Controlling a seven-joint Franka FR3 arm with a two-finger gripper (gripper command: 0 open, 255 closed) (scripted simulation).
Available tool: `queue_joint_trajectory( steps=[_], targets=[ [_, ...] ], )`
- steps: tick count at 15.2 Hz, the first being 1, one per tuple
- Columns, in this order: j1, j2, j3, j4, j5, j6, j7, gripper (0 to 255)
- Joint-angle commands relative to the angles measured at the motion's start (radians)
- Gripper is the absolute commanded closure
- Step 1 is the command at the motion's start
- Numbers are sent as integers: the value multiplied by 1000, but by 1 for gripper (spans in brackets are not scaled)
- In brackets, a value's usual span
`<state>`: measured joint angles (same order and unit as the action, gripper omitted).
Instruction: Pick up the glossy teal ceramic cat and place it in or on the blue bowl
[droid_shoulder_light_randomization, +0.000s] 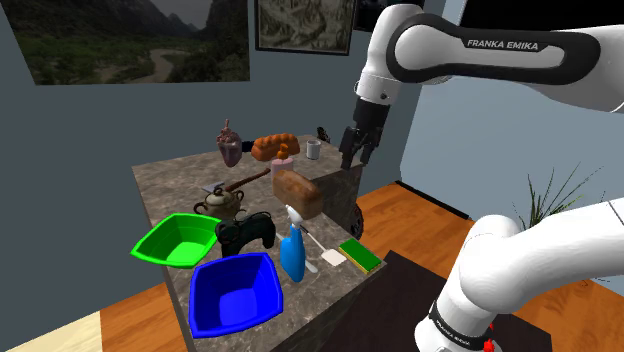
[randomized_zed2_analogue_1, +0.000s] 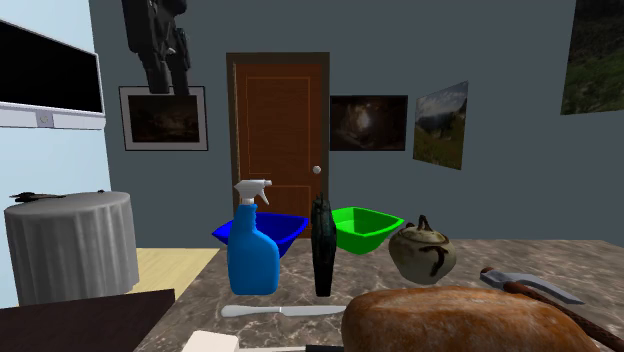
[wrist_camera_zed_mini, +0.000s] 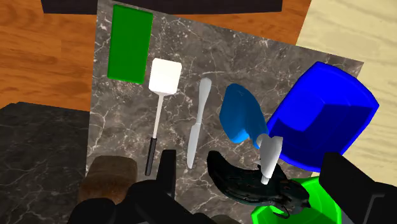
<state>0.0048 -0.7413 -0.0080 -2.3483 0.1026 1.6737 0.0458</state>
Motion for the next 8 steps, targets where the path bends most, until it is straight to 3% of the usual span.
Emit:
queue_joint_trajectory(
  steps=[1,8],
  targets=[
    [0,0,0,0,0,0,0,0],
    [74,236,-18,33,-82,196,-276,0]
  ],
)
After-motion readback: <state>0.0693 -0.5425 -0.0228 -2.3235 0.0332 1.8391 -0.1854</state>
